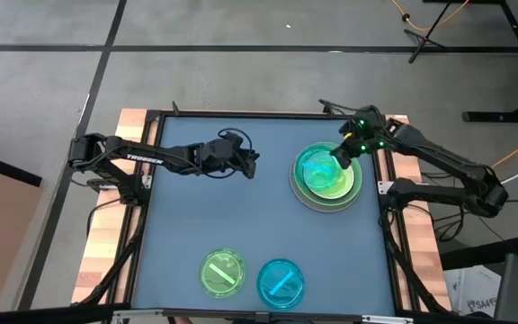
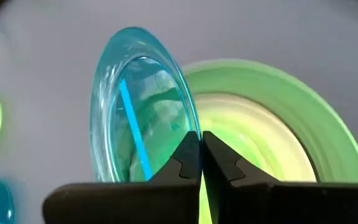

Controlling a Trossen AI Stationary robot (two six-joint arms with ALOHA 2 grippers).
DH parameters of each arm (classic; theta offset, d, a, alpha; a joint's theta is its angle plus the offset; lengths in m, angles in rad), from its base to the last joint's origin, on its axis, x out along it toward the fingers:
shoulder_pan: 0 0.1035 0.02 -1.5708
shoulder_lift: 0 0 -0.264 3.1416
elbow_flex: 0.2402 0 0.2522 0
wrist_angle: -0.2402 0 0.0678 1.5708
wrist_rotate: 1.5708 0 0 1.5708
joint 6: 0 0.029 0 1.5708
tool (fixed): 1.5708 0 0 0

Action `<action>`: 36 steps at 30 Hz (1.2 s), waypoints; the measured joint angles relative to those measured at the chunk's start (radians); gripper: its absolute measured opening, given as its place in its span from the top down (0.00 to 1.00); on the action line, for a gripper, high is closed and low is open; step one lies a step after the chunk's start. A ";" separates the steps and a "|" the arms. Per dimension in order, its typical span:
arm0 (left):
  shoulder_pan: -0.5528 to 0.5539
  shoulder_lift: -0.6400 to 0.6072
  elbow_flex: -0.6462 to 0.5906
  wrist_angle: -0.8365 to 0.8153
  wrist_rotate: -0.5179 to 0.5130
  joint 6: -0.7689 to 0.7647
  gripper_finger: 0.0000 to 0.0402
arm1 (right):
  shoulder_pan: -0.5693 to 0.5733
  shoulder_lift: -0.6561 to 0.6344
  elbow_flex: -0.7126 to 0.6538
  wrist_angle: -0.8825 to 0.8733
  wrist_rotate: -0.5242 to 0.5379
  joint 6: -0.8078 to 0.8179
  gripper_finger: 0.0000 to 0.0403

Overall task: Stack plastic plates
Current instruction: Stack the top small light blue plate on the small light green plate

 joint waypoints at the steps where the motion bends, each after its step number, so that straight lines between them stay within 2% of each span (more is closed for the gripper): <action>1: 0.000 0.000 0.000 0.000 0.000 0.000 0.74 | -0.011 0.000 0.000 -0.029 0.000 -0.014 1.00; 13: 0.000 0.000 0.000 0.000 0.000 0.000 0.74 | -0.110 0.019 0.000 -0.157 0.000 -0.102 1.00; 36: 0.000 0.001 0.000 0.000 0.000 0.001 0.74 | -0.107 0.189 0.000 -0.168 0.017 -0.116 1.00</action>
